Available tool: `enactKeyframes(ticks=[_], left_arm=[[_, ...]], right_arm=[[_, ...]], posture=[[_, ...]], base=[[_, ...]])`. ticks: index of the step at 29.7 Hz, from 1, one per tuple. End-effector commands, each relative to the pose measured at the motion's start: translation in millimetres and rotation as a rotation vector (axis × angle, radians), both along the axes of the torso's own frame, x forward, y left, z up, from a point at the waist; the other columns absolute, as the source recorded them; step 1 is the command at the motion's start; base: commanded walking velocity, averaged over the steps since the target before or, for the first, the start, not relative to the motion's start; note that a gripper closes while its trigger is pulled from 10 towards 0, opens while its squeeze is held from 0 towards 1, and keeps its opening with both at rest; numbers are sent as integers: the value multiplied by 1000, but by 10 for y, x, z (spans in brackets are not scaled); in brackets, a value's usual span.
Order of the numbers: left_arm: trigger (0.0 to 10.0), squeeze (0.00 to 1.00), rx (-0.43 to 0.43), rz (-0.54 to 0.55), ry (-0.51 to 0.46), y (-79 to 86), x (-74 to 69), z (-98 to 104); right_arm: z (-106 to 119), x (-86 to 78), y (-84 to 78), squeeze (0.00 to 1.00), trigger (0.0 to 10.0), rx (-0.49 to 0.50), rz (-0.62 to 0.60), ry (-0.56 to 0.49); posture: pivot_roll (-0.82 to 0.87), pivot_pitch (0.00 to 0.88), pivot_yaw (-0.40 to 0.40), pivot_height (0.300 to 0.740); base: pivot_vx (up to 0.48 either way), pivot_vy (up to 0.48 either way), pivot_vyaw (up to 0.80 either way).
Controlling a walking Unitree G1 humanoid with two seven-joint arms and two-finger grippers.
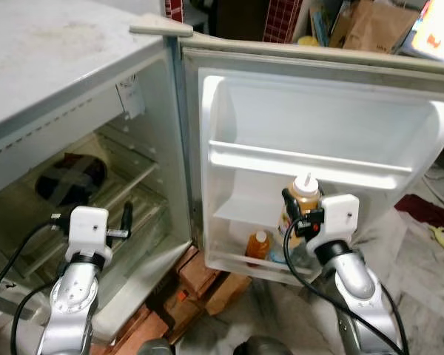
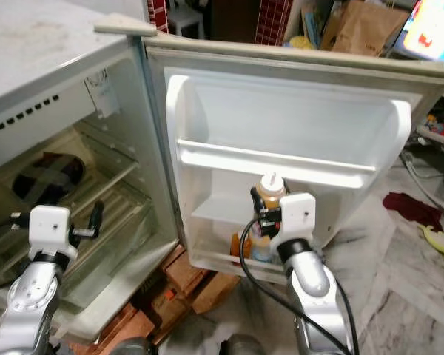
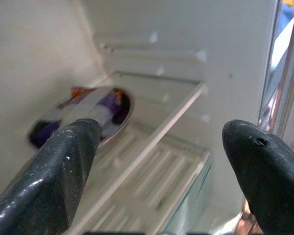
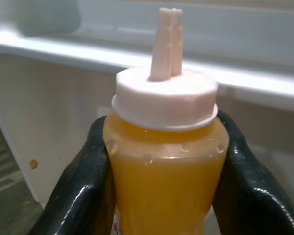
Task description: Restocking fridge
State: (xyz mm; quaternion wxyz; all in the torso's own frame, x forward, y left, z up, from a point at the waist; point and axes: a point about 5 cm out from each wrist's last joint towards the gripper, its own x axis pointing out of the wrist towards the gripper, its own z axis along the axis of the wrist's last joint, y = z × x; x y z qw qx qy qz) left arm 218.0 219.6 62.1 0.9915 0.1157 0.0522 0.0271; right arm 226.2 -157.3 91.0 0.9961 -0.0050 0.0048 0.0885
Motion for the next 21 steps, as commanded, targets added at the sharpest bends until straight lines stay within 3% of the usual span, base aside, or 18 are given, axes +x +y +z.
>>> enactKeyframes(ticks=[1,4,14,21], left_arm=[[10000,0,14,11,-1,39,-50,25],[10000,0,18,17,13,52,-106,3],[10000,0,40,5,-8,97,4,122],[10000,0,51,1,6,115,-52,128]], right_arm=[[45,-61,-68,0,10000,-4,-24,-19],[4,-130,-93,0,10000,3,-32,4],[125,103,130,0,10000,57,55,-33],[114,93,170,0,10000,65,82,-19]], posture=[[-19,61,-35,740],[-21,69,-34,740],[3,120,-39,740],[5,147,-42,700]], base=[[0,0,0],[0,0,0],[0,0,0],[0,0,0]])
